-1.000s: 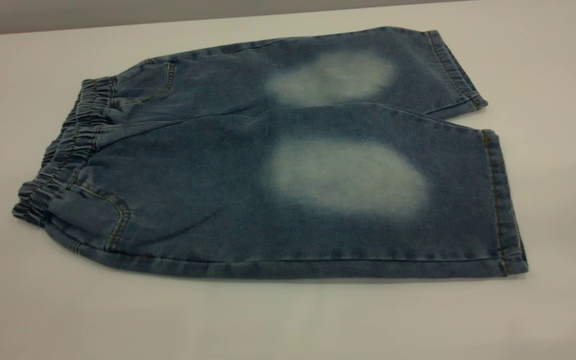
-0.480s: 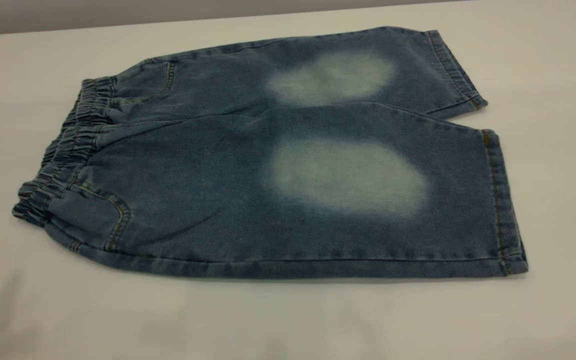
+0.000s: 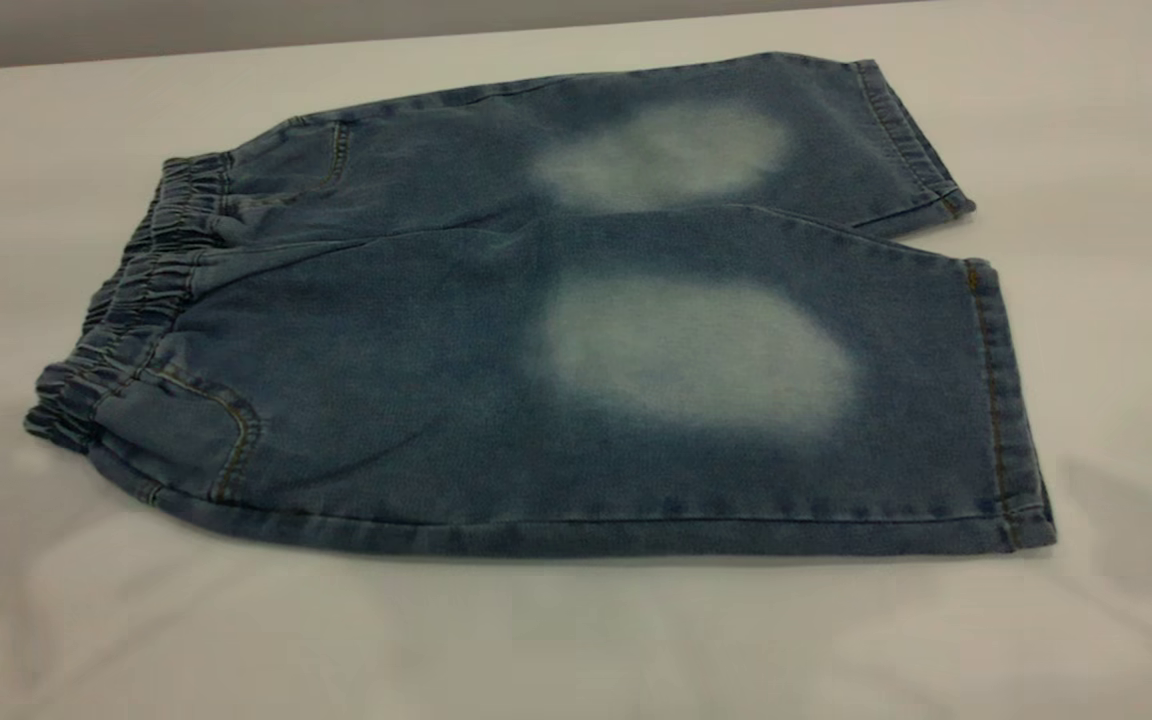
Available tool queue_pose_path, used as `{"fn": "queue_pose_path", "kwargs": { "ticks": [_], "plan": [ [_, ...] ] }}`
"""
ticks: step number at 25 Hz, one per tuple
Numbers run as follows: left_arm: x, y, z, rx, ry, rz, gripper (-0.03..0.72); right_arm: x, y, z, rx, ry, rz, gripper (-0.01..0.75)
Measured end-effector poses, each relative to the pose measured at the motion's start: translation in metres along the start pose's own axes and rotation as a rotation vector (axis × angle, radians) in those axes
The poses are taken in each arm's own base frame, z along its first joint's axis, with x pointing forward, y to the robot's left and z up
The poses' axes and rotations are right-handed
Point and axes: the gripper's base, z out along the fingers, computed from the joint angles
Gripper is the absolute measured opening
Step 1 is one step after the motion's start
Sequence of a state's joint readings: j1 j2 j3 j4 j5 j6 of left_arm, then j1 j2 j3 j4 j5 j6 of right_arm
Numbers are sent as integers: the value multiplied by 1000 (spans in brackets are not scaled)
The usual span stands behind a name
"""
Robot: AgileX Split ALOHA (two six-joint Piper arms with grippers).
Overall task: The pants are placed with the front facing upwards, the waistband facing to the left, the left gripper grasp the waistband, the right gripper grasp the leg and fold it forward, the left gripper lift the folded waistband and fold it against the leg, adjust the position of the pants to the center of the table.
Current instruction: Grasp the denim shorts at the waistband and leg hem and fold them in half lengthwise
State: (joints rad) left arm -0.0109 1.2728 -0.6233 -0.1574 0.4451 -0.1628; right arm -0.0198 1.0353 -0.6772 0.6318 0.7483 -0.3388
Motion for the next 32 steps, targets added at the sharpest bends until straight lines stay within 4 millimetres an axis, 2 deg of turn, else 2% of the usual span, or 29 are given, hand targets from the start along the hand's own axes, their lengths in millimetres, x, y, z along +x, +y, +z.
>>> {"fn": "queue_pose_path", "kwargs": {
  "ticks": [6, 10, 17, 23, 32],
  "plan": [
    [4, 6, 45, -42, 95, 21, 392, -1, -16, 39, 3, 142, 48, 479],
    [6, 8, 61, -55, 117, 18, 392, 3, -24, 62, -6, 239, 79, 479],
    [4, 8, 62, -53, 99, 19, 392, 31, -42, 105, -52, 410, 156, 479],
    [4, 8, 62, -51, 95, 35, 392, 60, -55, 130, -71, 469, 207, 479],
    [4, 8, 62, -51, 94, 36, 392, 79, -67, 167, -151, 514, 236, 479]
  ]
}}
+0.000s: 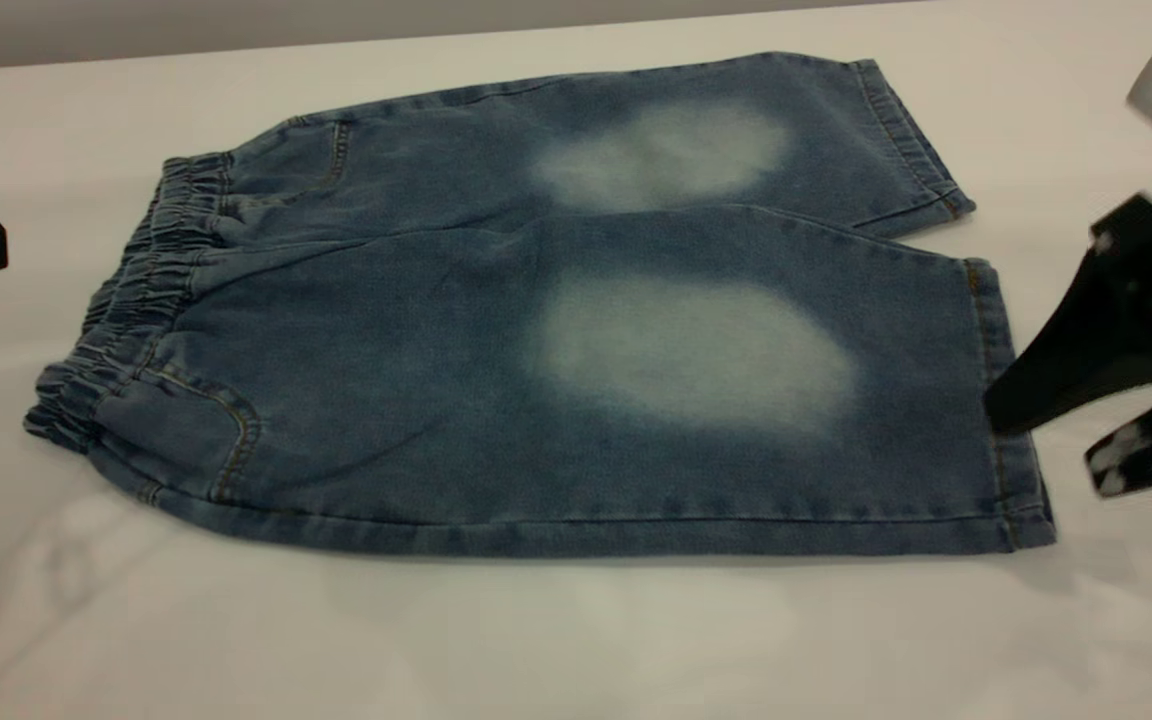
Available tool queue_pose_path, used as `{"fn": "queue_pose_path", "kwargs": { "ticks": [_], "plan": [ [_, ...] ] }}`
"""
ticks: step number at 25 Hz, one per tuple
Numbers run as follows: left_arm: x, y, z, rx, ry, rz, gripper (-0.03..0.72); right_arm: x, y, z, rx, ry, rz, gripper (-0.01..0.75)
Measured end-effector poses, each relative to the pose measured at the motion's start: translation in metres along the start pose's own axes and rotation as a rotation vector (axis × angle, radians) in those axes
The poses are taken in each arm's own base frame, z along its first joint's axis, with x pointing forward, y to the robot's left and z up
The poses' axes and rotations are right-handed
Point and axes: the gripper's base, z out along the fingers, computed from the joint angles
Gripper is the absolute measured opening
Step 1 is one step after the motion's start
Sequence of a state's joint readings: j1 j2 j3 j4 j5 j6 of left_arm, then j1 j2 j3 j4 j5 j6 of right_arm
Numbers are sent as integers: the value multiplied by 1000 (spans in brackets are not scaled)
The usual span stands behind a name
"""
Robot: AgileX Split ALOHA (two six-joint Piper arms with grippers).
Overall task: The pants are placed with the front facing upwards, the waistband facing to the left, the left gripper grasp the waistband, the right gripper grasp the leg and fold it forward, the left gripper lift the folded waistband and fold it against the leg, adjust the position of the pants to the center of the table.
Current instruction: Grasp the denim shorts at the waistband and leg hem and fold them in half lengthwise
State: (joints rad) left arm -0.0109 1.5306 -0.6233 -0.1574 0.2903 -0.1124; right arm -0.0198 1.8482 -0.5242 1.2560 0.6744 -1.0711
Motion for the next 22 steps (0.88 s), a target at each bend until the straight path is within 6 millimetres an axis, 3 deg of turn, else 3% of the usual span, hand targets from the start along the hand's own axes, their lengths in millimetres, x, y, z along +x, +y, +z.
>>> {"fn": "queue_pose_path", "kwargs": {
  "ticks": [8, 22],
  "plan": [
    [0, 0, 0, 0, 2, 2, 392, 2, -25, 27, 49, 38, 18, 479],
    [0, 0, 0, 0, 1, 3, 392, -1, -27, 28, 66, 3, 7, 479]
  ]
}}
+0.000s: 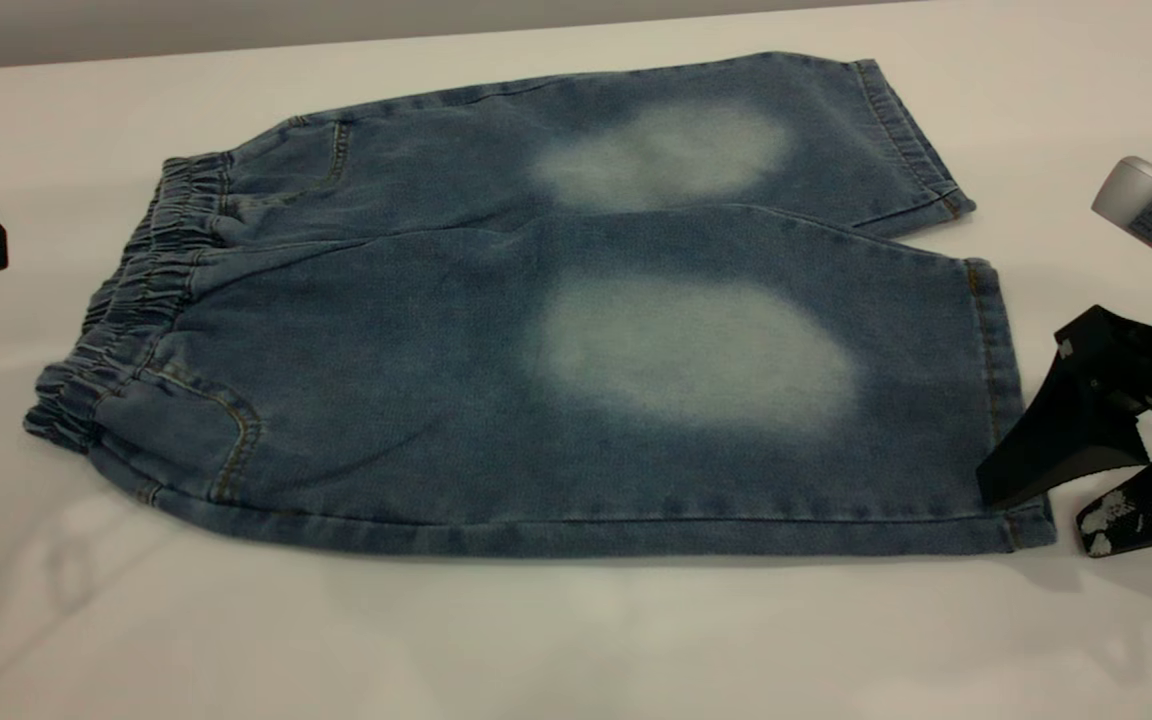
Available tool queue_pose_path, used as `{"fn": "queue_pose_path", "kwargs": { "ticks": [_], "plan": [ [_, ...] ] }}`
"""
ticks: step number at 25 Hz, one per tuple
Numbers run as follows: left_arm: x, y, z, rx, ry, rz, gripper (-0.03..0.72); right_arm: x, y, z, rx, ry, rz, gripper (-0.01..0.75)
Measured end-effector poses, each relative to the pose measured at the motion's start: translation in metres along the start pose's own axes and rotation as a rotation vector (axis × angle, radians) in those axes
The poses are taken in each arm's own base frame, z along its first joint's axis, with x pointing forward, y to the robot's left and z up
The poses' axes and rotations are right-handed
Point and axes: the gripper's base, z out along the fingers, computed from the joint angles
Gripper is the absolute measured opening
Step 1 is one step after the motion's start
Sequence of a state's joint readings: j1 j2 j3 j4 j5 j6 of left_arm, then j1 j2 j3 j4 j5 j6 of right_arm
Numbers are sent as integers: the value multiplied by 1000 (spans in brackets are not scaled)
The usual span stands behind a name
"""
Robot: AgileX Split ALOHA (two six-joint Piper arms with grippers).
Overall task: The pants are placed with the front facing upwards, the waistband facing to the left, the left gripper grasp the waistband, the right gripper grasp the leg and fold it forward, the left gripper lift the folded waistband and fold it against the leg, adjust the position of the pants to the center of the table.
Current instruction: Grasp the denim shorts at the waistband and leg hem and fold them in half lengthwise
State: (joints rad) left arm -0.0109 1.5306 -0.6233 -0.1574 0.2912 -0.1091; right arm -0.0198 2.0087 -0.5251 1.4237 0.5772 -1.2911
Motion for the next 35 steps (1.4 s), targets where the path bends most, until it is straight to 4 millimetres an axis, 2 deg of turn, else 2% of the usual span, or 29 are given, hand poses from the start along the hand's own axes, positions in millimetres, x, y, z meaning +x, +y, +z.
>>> {"fn": "queue_pose_path", "kwargs": {
  "ticks": [6, 12, 21, 25, 32, 35],
  "plan": [
    [0, 0, 0, 0, -1, 0, 391, 0, -1, 1, -1, -3, 12, 479],
    [0, 0, 0, 0, -2, 0, 391, 5, -2, 13, -67, 47, 30, 475],
    [0, 0, 0, 0, -2, 1, 391, -3, -2, 17, -110, -53, 31, 462],
    [0, 0, 0, 0, -2, 1, 391, -3, -5, 21, -107, -54, 64, 360],
    [-1, 0, 0, 1, -6, 0, 391, -4, -9, 21, -57, -66, 52, 41],
    [-1, 0, 0, 1, -6, 0, 391, -6, -7, 17, -42, -85, 36, 20]
  ]
}}
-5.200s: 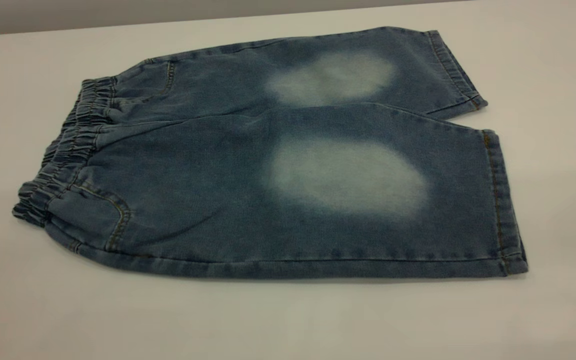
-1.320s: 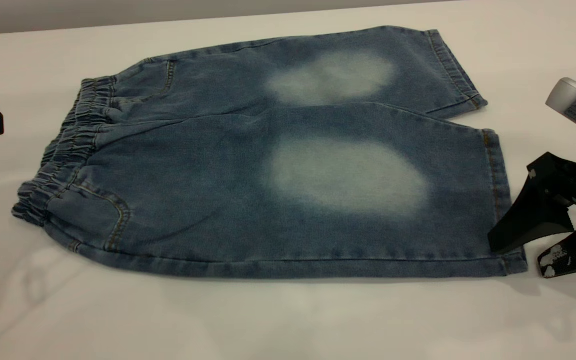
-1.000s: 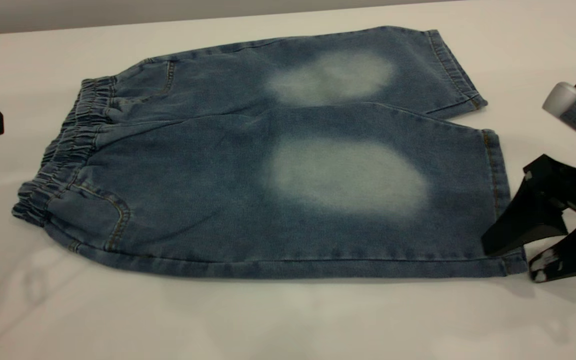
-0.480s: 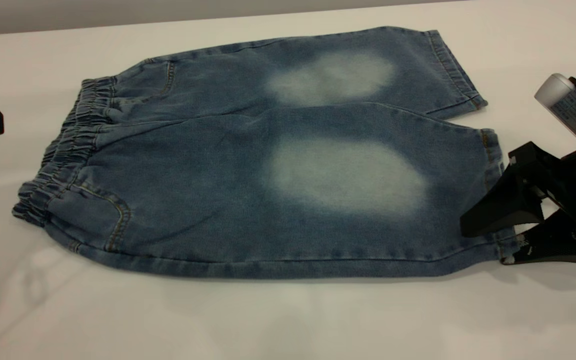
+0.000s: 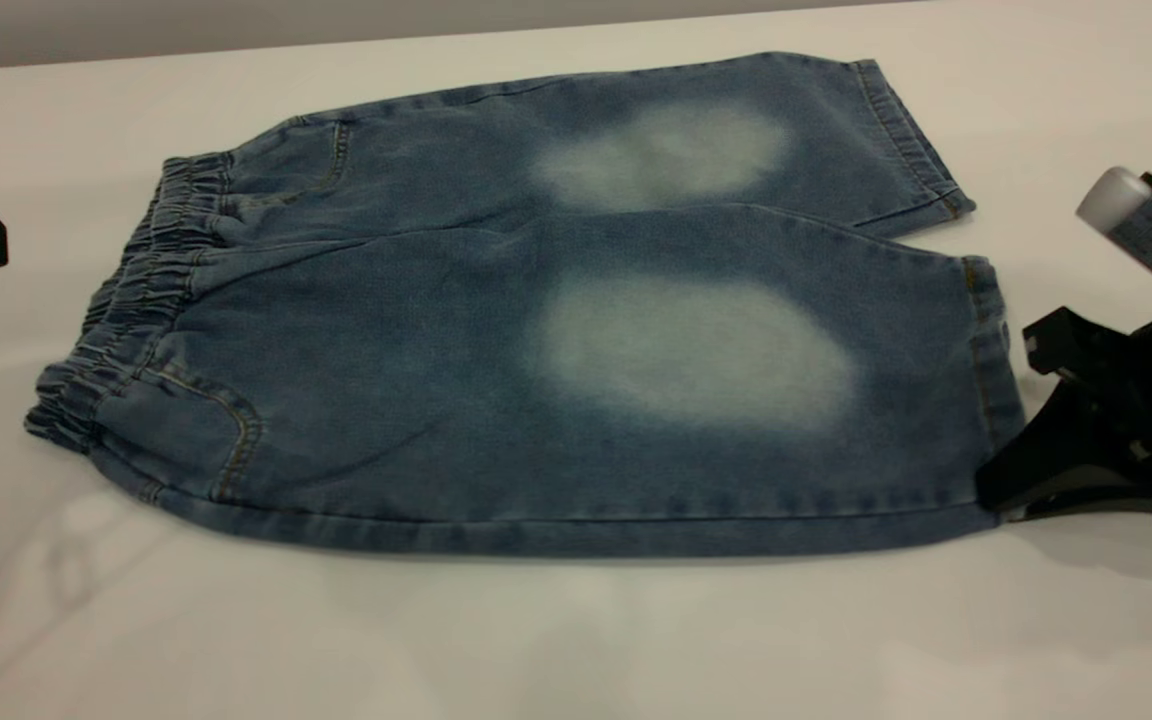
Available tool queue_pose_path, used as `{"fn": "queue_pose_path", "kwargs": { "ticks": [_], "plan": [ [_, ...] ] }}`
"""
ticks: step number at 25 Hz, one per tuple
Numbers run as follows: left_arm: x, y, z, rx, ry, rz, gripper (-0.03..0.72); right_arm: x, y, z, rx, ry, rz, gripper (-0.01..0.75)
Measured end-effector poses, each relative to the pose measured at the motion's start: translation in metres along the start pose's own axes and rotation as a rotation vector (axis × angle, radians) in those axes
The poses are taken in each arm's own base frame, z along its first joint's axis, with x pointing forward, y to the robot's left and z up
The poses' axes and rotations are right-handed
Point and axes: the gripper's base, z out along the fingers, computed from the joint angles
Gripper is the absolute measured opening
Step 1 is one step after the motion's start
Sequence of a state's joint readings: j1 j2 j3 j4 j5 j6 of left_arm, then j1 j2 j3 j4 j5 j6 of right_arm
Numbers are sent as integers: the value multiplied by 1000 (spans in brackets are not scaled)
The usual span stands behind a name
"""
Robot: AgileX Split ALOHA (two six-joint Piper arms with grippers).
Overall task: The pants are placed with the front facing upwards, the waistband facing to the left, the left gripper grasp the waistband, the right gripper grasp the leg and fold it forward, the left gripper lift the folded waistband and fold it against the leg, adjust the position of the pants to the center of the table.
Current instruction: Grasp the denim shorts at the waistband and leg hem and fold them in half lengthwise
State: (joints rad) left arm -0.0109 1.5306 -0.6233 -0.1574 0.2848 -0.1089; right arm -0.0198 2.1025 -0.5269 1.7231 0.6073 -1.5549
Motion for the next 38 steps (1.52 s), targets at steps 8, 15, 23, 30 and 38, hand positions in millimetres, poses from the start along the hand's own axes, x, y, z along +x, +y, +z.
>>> {"fn": "queue_pose_path", "kwargs": {
  "ticks": [8, 15, 23, 30, 38],
  "plan": [
    [1, 1, 8, -7, 11, -2, 391, -5, 15, -14, -55, -34, -59, 20],
    [4, 3, 26, -21, 39, -8, 391, -5, 16, -14, -65, -28, -62, 20],
    [16, 9, 57, -53, 121, 6, 391, -4, 16, -14, -66, -22, -72, 20],
    [22, 13, 78, -65, 134, 53, 391, -3, 16, -14, -66, -12, -86, 20],
    [27, 16, 97, -71, 122, 104, 391, -3, 16, -14, -67, -9, -87, 20]
  ]
}}
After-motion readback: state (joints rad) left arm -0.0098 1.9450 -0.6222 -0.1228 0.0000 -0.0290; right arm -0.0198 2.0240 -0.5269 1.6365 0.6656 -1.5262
